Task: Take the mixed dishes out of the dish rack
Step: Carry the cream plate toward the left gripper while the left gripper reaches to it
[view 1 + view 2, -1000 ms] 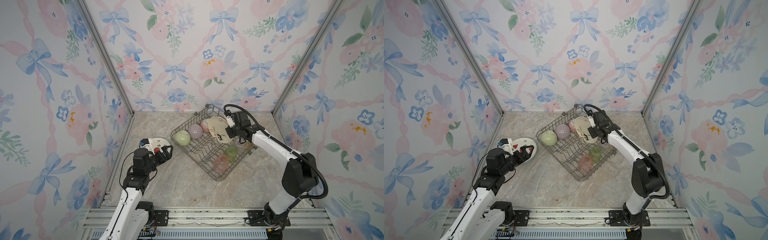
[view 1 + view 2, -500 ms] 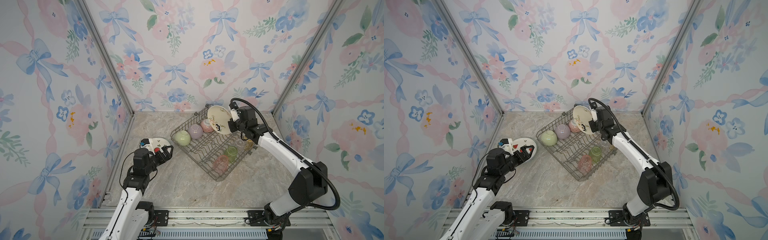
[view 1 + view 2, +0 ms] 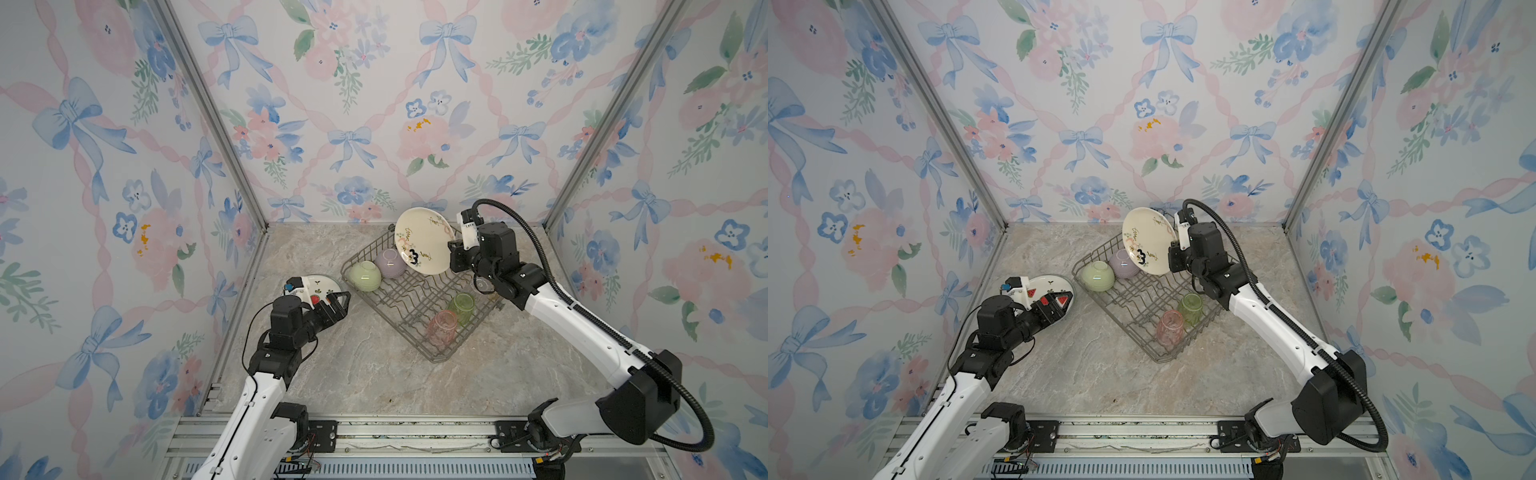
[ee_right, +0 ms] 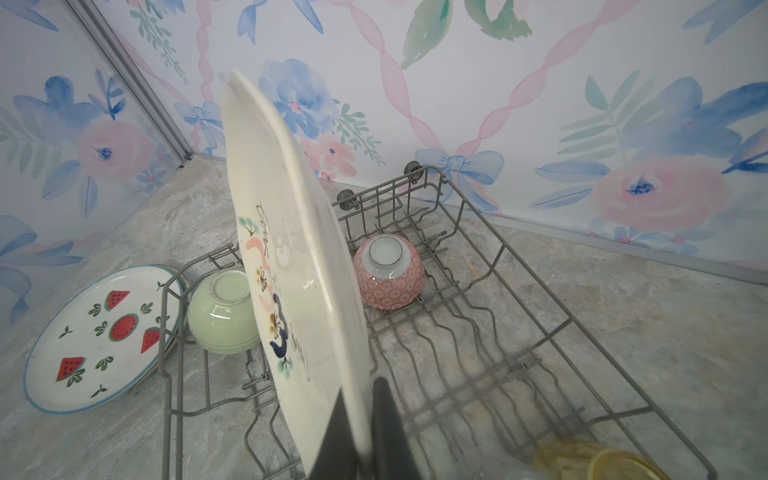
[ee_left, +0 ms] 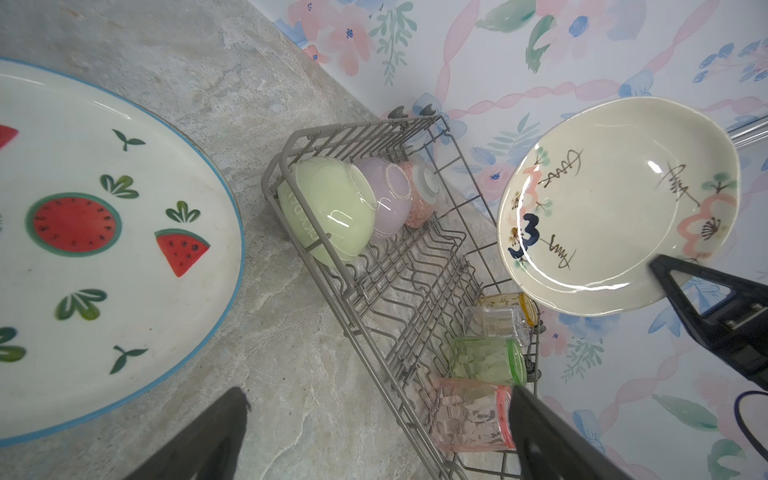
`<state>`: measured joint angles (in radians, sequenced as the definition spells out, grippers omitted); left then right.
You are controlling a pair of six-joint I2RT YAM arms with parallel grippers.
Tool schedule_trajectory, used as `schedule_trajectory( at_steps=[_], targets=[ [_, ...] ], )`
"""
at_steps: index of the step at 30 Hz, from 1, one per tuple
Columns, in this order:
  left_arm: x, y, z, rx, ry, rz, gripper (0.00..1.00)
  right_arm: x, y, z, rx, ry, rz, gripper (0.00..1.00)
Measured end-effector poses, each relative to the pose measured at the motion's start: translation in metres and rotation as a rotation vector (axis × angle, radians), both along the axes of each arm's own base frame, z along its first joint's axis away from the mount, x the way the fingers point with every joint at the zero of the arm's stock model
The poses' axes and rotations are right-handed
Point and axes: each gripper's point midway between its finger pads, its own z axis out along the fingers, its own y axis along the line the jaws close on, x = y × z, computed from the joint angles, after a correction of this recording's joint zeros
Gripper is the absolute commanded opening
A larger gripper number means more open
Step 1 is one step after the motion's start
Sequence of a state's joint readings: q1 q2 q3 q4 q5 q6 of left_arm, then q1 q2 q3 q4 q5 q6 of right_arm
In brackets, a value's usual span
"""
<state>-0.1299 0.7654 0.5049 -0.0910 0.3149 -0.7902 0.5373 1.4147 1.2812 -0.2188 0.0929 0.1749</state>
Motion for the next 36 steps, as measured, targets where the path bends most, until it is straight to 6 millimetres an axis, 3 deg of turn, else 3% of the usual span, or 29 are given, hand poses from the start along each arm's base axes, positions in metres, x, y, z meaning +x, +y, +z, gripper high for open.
schedule_trajectory(
  at_steps=[13,27,36],
  targets=[
    [0.011,-0.029,-0.001,-0.046,0.007,-0.067,0.98,-0.016,0.019,-0.035,0.225,0.15,-0.035,0.0],
    [0.027,-0.066,-0.001,-0.093,-0.002,-0.139,0.98,-0.04,0.058,-0.038,0.379,0.229,0.014,0.0],
    [0.035,-0.075,0.009,-0.112,-0.049,-0.149,0.98,-0.043,0.074,-0.044,0.501,0.302,0.03,0.0]
  ],
)
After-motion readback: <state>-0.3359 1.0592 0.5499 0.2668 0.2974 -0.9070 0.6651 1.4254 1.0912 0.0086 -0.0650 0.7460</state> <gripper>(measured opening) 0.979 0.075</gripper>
